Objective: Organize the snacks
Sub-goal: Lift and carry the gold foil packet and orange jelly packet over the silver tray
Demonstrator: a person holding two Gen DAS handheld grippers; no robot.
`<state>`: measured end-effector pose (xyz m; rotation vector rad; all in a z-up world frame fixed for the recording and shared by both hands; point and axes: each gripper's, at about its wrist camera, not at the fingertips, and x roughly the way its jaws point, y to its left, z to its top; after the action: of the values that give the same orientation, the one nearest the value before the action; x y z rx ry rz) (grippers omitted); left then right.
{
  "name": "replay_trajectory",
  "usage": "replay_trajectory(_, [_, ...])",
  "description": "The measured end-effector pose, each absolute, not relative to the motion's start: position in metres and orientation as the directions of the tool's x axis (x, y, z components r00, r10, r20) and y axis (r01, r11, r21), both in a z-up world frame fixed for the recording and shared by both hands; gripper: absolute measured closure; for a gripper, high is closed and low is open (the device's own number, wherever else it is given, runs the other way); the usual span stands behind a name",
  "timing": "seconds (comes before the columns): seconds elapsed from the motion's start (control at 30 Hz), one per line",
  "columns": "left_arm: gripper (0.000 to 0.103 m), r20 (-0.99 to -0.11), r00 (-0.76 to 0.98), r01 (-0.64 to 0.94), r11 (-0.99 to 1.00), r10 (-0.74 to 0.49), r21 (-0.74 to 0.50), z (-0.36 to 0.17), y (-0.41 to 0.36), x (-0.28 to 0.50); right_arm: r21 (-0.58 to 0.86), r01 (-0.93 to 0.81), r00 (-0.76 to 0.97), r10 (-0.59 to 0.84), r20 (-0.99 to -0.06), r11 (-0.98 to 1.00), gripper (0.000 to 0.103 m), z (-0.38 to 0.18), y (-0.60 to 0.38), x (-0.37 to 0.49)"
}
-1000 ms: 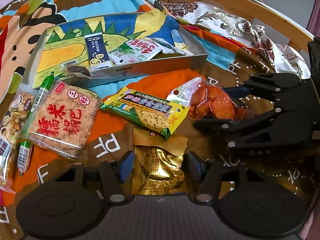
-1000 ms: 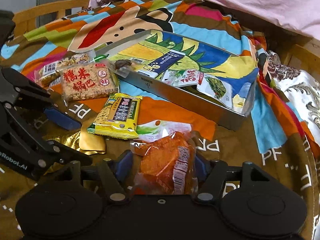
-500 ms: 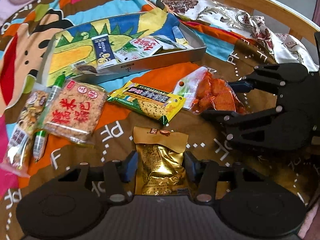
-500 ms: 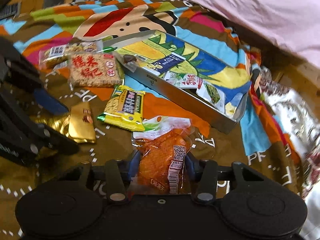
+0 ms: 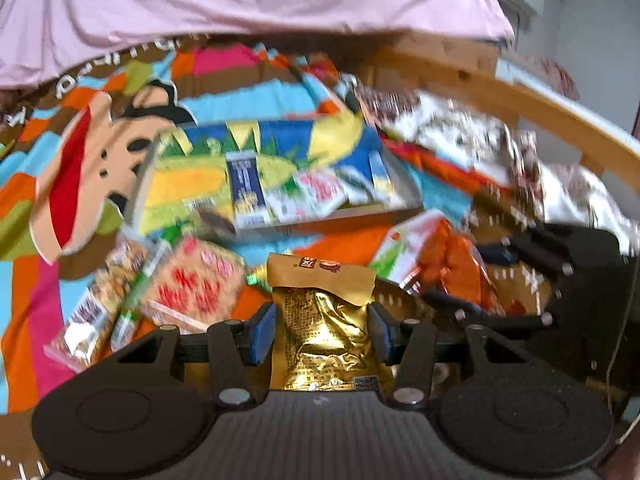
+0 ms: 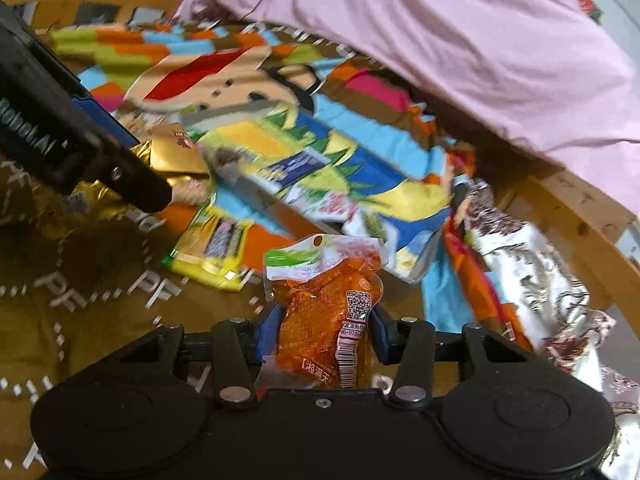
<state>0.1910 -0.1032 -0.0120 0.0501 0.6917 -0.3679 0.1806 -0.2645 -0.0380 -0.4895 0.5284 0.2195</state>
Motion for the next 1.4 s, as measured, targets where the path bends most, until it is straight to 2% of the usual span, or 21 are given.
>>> replay_trajectory(0.37, [0.049, -0.500, 0.822, 0.259, 0.961, -0.272, -0.097, 0.023, -0.101, 0.246, -0.307, -0.160, 0.944, 0.055, -0.325, 0.938, 0.054, -0.009, -0.283, 0.219])
replay_trajectory(0.63, [0.049, -0.418, 0.878, 0.219, 0.972, -0.234, -0.084, 0.038, -0.113, 0.313, -0.209, -0.108, 0.961, 0.048, -0.271, 0.972, 0.054, -0.011, -0.304, 0.275])
replay_trajectory(0.87, [0.049, -0.447, 0.867, 0.189, 0.975, -0.222, -0.118, 0.020, -0.125, 0.371, -0.094, -0.103, 0.942, 0.067, -0.329, 0.990, 0.054, -0.027, -0.316, 0.330])
replay_trajectory(1.1, [0.049, -0.518, 0.828, 0.153, 0.975, -0.214, -0.159, -0.014, -0.134, 0.410, -0.027, -0.117, 0.916, 0.098, -0.388, 0.993, 0.054, -0.041, -0.324, 0.360])
replay_trajectory(1.4, [0.049, -0.596, 0.786, 0.110, 0.986, -0.161, -0.121, -0.043, -0.146, 0.433, 0.031, -0.104, 0.868, 0.106, -0.485, 0.994, 0.053, -0.062, -0.329, 0.381])
